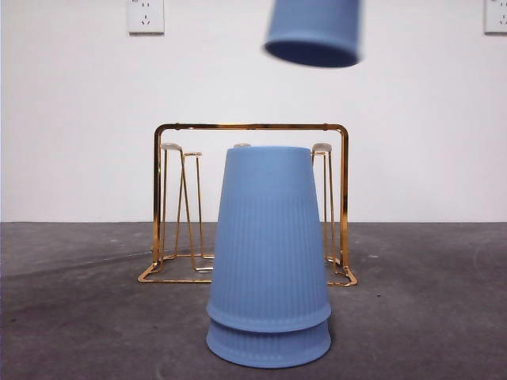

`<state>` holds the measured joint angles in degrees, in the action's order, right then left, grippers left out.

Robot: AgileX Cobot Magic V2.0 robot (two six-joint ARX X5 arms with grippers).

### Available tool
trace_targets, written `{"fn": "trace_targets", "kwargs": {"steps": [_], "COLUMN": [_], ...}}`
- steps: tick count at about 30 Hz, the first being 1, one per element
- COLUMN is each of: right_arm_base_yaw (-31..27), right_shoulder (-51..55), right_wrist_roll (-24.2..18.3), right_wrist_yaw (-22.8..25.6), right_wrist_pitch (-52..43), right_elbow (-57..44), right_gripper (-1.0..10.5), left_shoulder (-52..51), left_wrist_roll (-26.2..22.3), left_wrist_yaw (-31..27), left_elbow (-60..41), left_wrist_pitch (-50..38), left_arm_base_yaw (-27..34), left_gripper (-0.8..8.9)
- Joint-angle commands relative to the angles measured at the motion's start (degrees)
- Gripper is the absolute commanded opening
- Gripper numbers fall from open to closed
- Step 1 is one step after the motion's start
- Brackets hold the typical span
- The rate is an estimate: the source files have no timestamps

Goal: The left arm pick up the left cup on cup holder and place it on desk, then the right arm insert the right cup into the first cup, and then the left arm insert the mid cup into the first cup

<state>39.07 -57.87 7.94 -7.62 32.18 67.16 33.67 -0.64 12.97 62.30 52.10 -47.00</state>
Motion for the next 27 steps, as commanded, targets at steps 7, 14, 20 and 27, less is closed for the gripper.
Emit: {"fn": "trace_targets", "kwargs": {"steps": [7, 14, 20, 27], "right_arm_base_yaw": [5.2, 11.8, 12.3, 12.5], "right_shoulder": [4.0, 3.5, 1.0, -3.9], "right_wrist_roll": [0.6, 1.5, 1.5, 1.5], "right_wrist_yaw": [-1.4, 2.3, 2.9, 1.3], "right_wrist_pitch": [8.0, -0.4, -5.9, -9.4], "right_elbow": [0.5, -8.1, -12.7, -13.3], "right_gripper": [2.6, 2.6, 2.6, 2.6], "left_shoulder": [0.3, 0.3, 0.3, 0.3], "left_wrist_roll": [0.1, 0.3, 0.3, 0.3], "left_wrist_yaw": [-0.1, -0.1, -0.1, -0.1], "left_elbow": [1.1, 1.1, 1.1, 1.1], "left_wrist_pitch": [-1.1, -1.1, -1.1, -1.0], "left_arm_base_yaw": [-0.5, -0.5, -0.5, -0.5], "left_gripper": [5.94, 5.94, 5.94, 5.94]}}
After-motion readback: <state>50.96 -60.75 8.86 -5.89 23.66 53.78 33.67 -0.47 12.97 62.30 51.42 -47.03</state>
